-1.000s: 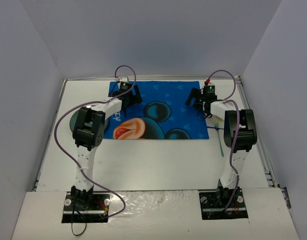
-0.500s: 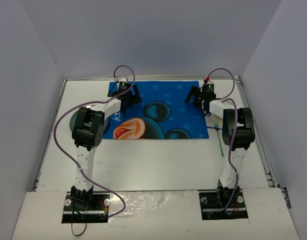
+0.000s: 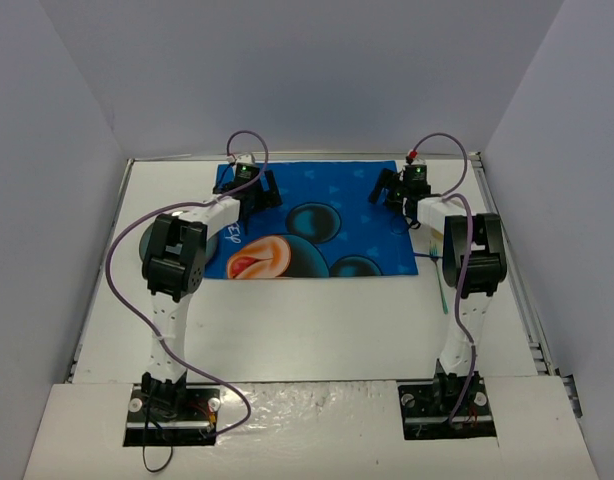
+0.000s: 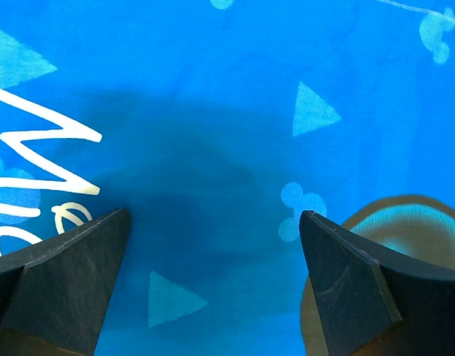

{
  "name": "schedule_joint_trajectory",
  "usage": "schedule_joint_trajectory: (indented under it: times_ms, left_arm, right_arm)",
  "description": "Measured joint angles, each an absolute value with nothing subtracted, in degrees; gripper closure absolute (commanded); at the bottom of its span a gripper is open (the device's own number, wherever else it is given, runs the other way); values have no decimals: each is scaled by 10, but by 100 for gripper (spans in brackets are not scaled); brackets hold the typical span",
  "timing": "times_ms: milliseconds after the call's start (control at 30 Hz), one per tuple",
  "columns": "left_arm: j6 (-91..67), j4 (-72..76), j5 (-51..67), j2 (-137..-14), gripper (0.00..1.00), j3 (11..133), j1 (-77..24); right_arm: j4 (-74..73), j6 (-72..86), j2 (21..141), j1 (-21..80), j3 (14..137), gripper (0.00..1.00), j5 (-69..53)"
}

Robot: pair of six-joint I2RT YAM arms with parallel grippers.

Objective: Set the dinner table for one person

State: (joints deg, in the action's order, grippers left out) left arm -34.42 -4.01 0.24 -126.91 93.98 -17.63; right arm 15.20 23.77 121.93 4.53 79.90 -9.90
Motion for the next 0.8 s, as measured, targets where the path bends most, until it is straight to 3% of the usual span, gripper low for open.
schedule_joint_trajectory:
  times_ms: [267, 433, 600, 800]
  left_arm:
    - [-307, -100, 48, -1245, 3, 943, -167]
    - [-300, -138, 59, -1159, 3, 924, -168]
    - [-302, -144, 32, -1000, 3, 795, -185]
    - [-318, -128, 12, -913, 3, 618, -202]
  right_arm:
    - [113, 218, 1197, 44, 799, 1, -99]
    - [87, 222, 1107, 42, 771, 0, -106]
    - [100, 255, 982, 47, 695, 0, -110]
    - [143, 296, 903, 58, 539, 0, -120]
